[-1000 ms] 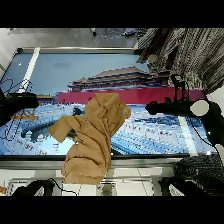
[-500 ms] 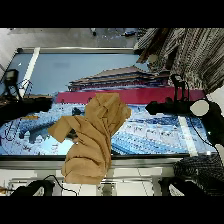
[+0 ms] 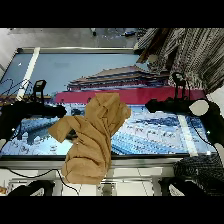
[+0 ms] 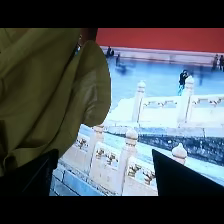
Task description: Fold the clothes and pants, and hang the long-sleeved shirts on hangers.
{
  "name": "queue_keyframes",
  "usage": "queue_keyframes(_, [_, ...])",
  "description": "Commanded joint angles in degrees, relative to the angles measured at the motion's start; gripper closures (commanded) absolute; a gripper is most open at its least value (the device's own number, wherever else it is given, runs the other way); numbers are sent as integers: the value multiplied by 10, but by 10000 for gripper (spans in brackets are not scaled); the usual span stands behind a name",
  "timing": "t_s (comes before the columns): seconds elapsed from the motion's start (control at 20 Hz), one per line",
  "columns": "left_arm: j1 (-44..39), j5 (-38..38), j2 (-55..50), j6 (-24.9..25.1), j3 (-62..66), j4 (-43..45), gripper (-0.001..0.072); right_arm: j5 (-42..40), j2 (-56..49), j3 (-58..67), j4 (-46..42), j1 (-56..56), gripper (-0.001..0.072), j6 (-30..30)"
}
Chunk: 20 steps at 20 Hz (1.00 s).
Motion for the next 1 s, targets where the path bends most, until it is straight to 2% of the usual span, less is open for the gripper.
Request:
queue_keyframes(0.0, [-5,-2,-39,1,0,-13,161,-38,-31,0,55,18,21,-61])
queue_keyframes(0.1, [-11,1,-67,19,0,-49,133,-41,-84,0,113,61,21,-173])
queue_keyframes(0.2, [-21,-10,-93,31,0,-87,129,-85,-143,0,157,110,21,-228])
queue_keyframes(0.25, [-27,-27,-104,42,0,-109,129,-119,-172,0,172,132,22,-236])
queue_keyframes(0.4, [-43,-80,-123,134,0,-229,129,-172,-243,14,201,175,21,-246])
queue_keyframes(0.55, [-75,-95,-138,178,0,-237,129,-173,-286,47,216,206,21,-304])
queue_keyframes(0.7, [-91,-110,-169,185,0,-228,129,-202,-317,81,214,219,21,-310])
queue_keyframes(0.95, [-97,-106,-198,179,0,-231,130,-200,-360,129,223,219,22,-308])
